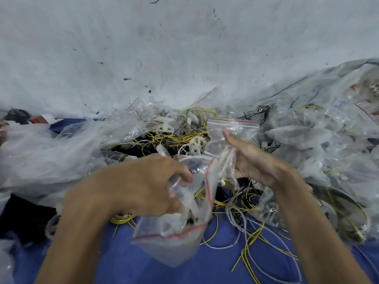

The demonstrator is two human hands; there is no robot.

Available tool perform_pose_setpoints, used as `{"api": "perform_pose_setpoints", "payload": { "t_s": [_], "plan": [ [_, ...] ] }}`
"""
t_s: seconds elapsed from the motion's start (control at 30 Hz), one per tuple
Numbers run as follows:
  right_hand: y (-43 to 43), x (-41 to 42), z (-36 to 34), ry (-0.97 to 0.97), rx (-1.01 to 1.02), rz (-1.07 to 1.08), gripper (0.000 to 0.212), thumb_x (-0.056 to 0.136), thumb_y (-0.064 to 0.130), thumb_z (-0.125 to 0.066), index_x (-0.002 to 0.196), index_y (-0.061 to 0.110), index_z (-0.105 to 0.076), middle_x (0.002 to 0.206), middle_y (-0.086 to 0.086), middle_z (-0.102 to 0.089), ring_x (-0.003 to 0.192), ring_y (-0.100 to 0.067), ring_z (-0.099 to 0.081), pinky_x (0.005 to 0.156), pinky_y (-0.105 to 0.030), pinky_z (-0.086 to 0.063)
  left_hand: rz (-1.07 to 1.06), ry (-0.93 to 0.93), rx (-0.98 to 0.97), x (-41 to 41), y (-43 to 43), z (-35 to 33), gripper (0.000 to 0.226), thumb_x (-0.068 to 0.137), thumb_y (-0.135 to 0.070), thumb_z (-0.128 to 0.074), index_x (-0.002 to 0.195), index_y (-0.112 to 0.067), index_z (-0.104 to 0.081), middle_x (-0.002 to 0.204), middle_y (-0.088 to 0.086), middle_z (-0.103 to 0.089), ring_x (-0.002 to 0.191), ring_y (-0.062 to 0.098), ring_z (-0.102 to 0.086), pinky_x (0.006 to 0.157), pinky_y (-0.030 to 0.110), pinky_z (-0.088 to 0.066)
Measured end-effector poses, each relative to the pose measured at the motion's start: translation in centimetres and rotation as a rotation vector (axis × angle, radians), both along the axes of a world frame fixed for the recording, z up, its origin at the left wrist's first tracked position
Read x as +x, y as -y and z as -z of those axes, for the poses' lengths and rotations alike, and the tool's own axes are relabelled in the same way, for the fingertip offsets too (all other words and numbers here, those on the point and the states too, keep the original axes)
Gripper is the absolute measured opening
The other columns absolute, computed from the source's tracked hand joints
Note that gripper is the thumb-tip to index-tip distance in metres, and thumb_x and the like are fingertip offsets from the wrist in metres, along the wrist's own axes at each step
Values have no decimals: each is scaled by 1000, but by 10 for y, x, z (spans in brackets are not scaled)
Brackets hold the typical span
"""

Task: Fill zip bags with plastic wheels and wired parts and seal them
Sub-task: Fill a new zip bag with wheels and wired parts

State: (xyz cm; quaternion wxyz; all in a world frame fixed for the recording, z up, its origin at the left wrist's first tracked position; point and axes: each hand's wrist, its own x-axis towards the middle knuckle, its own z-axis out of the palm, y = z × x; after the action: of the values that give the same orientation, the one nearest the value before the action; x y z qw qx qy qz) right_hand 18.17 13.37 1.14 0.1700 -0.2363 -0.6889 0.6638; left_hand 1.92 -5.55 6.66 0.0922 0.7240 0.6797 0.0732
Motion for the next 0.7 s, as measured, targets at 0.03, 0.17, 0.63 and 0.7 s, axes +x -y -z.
{"api": "perform_pose_setpoints", "payload": {
  "t_s": [0.03, 0.17, 0.63, 0.7],
  "plan": [
    [1, 2, -1, 9, 47, -50, 85, 63, 68, -69, 134, 25, -46, 128, -7, -59, 107, -24, -64, 84, -44, -54, -16, 25, -17, -1, 0, -1, 46, 74, -43, -70, 114, -48, -48, 87, -29, -50, 78, -14, -47, 65, 7, -34],
    [4, 0, 2, 35, 182, -60, 20, 71, 25, -77, 90, 27, -73, 95, 7, -73, 90, -8, -69, 70, -16, -53, 16, 135, -58, -5, -6, 4, 56, 76, -26, -72, 118, -43, -40, 78, -39, -52, 63, -24, -46, 52, 2, -36],
    [15, -5, -17, -88, 103, 266, 72, 62, 25, -81, 118, -10, -50, 97, -10, -72, 86, -21, -70, 81, -37, -55, 13, 227, -81, -17, -13, 8, 50, 83, -30, -69, 106, -59, -35, 77, -11, -50, 58, -8, -47, 57, 8, -39],
    [15, -6, -16, -160, 89, 306, 57, 70, 6, -75, 112, -9, -39, 87, -13, -73, 73, -23, -71, 66, -28, -57, 23, 237, -90, -14, -14, 9, 45, 86, -28, -67, 102, -57, -36, 73, -9, -48, 57, -9, -46, 57, 7, -38]
  ]
}}
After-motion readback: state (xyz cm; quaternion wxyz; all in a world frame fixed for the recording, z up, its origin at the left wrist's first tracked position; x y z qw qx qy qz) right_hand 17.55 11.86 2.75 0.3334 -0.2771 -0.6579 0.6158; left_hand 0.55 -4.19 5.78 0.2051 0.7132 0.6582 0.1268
